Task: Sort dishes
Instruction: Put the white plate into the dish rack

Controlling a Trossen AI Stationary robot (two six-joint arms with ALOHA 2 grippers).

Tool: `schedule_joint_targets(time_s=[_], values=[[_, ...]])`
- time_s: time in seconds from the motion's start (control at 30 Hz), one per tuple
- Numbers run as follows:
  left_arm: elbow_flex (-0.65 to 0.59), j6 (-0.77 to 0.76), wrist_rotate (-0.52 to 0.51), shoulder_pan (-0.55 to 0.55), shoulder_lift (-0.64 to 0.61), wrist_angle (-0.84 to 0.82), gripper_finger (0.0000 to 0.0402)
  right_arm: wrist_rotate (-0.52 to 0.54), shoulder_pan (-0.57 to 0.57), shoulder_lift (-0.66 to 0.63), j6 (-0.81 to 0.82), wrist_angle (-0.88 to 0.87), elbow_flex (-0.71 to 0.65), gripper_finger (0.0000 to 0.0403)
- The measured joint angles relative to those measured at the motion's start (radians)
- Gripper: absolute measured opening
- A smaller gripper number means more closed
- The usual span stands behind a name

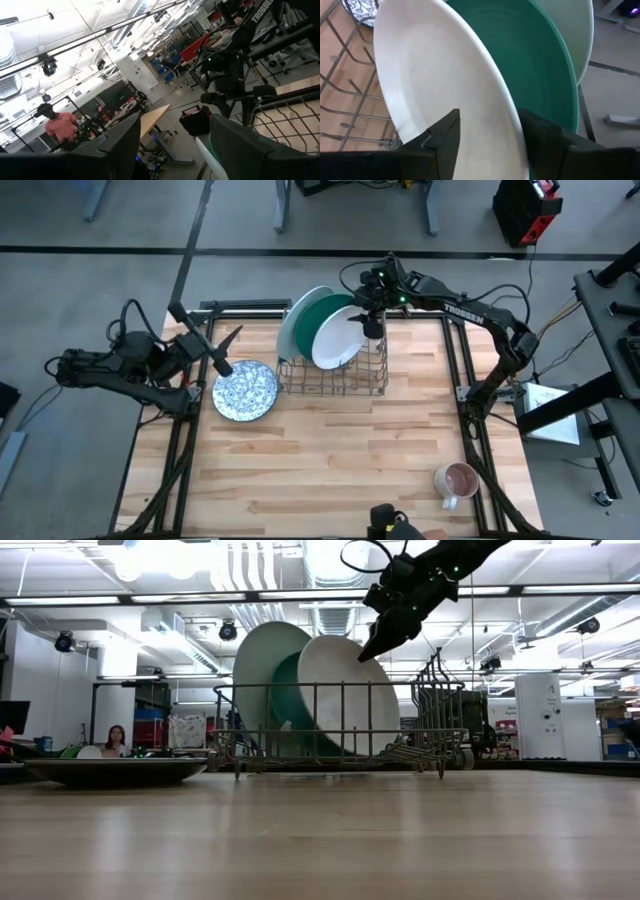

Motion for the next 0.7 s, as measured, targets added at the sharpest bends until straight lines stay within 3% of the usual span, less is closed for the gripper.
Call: schedule_joint_targets(time_s=[0.7], values=[[-0.009, -0.008, -0.009, 0.0, 0.0, 0.0, 0.0229, 0.093, 0.0, -0.014, 0.019, -0.019, 0.0, 0.0233]])
